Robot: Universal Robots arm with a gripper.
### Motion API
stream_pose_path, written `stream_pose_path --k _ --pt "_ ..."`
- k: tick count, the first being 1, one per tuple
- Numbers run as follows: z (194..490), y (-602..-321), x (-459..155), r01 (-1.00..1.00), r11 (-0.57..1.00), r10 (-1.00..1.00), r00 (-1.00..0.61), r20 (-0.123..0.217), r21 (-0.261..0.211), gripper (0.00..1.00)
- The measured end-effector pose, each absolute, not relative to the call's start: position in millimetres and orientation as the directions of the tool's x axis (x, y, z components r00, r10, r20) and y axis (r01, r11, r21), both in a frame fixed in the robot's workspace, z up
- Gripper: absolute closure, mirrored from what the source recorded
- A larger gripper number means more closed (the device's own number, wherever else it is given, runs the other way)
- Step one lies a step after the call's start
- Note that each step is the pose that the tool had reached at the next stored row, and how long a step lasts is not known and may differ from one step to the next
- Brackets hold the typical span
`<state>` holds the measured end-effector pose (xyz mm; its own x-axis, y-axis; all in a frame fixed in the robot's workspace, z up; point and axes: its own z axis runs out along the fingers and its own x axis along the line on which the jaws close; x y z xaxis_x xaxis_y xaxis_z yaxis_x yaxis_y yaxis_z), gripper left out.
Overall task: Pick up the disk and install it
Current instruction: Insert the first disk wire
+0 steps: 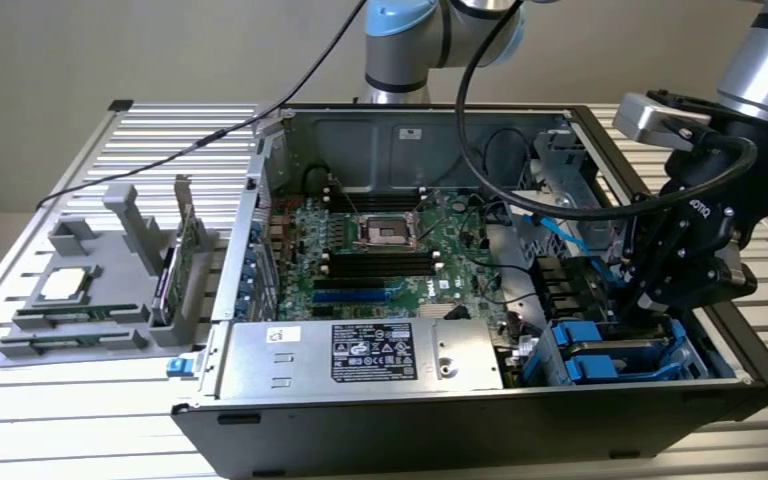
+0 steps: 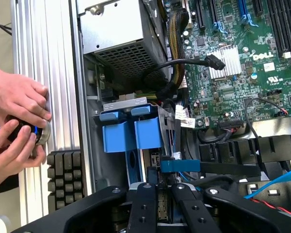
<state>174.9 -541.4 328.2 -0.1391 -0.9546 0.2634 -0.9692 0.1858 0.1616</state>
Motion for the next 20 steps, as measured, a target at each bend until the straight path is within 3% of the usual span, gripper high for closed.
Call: stream_pose_path --k 20 --pt "326.5 -541.4 174.9 -0.970 0.183 -0.956 -0.137 0.261 0.162 0.82"
